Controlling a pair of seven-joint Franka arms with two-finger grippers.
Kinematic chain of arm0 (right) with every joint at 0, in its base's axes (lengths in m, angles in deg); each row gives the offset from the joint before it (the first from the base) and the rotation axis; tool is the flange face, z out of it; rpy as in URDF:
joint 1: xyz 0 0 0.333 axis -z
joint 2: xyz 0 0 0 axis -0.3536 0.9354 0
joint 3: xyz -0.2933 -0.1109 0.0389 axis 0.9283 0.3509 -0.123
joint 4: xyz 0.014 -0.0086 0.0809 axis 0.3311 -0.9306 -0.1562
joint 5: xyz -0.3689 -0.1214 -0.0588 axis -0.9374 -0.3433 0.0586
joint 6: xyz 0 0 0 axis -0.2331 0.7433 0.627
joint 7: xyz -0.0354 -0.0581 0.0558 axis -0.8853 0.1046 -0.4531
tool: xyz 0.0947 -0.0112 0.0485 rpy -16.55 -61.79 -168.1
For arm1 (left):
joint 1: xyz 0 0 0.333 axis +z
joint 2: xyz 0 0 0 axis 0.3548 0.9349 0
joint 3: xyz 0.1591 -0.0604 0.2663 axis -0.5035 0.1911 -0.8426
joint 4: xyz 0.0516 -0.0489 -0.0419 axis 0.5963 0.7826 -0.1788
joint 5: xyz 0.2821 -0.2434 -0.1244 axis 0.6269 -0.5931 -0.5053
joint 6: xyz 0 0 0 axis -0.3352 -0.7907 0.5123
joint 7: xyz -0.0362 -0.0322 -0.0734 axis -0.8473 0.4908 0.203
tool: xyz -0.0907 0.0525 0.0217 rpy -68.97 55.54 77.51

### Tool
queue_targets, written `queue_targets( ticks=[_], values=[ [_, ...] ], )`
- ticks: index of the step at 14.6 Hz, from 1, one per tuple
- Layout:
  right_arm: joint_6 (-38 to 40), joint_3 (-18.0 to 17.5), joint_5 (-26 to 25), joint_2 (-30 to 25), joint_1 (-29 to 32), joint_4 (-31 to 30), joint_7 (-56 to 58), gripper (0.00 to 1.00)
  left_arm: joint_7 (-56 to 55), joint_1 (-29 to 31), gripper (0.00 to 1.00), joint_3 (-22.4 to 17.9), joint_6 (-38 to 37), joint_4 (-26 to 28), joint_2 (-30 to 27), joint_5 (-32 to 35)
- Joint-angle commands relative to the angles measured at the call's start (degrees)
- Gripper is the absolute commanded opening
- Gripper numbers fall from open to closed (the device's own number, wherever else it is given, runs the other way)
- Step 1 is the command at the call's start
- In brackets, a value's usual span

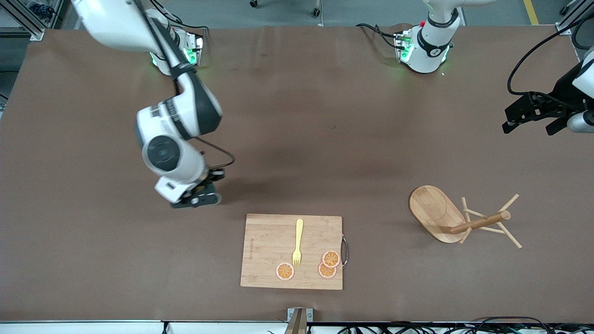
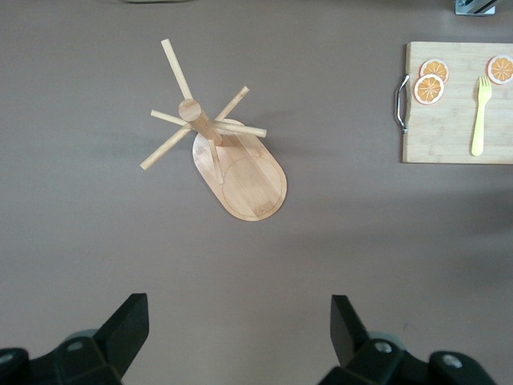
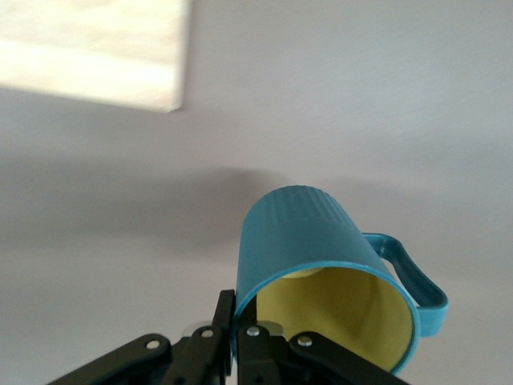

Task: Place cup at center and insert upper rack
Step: 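Push the teal mug toward the table center with the right gripper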

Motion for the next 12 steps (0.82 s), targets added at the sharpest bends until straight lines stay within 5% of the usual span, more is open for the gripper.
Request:
queue_targets(
  ticks=[1,3,12],
  values=[
    [-0.38,0.76,1.77,5.40,-7.56,6.48,-9.71,0.00,0.73,0.09,1.00,0.15,0.31,-0.28,0.08,0.54],
    [0.14,0.76,1.94,10.32,-10.91,14.21,-11.51,0.00,0.64,0.09,1.00,0.15,0.31,-0.28,0.08,0.54],
    [-4.95,-0.20,9.68,16.48,-19.61,19.87,-18.70,0.00,0.73,0.18,1.00,0.15,0.31,-0.28,0.08,0.45]
  ],
)
